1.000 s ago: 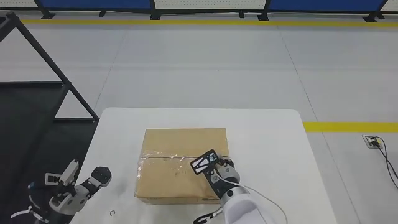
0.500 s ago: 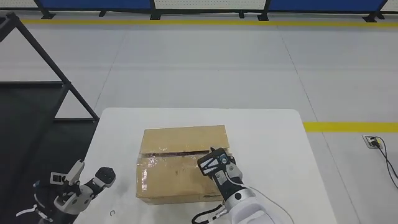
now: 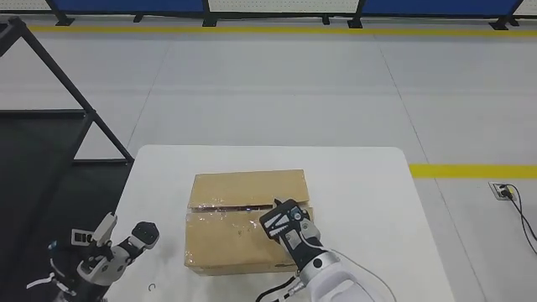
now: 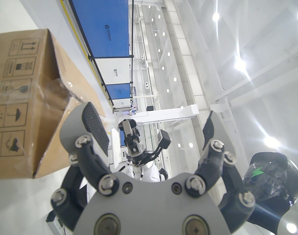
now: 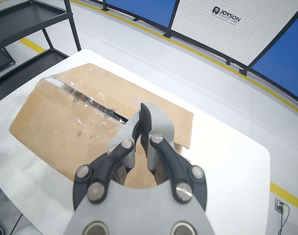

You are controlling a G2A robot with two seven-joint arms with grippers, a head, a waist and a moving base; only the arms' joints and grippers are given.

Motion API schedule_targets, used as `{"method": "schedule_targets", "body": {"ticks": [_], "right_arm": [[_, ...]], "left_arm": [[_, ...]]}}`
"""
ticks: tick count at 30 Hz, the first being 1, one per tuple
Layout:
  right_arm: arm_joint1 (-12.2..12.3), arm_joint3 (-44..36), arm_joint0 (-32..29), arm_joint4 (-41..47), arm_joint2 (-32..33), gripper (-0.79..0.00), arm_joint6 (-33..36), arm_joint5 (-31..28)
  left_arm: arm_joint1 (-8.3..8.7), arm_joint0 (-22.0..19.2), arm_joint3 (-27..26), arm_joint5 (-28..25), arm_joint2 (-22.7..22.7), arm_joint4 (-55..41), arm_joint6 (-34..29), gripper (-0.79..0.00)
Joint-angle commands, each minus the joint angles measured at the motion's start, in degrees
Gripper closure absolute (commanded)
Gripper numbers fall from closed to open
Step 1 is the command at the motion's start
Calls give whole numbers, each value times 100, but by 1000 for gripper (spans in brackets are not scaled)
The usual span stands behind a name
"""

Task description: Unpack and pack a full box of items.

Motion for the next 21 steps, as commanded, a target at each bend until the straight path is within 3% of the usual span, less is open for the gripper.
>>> {"method": "schedule_targets", "body": {"ticks": [1, 4, 10, 18, 21], "right_arm": [[-17, 13, -8, 44, 20, 0, -28, -25], [-37, 36, -28, 105, 65, 0, -82, -76], [-65, 44, -117, 196, 166, 0, -177, -183], [-89, 29, -246, 238, 293, 0, -250, -297], [-99, 19, -278, 257, 334, 0, -272, -361]], "left_arm": [[-6, -95, -31, 20, 39, -53, 290, -785], [23, -266, -25, 189, 148, 319, 342, -785], [107, -458, -56, 433, 359, 1033, -246, -785], [113, -443, -57, 474, 427, 1055, -248, -785], [106, -500, 27, 705, 552, 1070, 159, -785]]}}
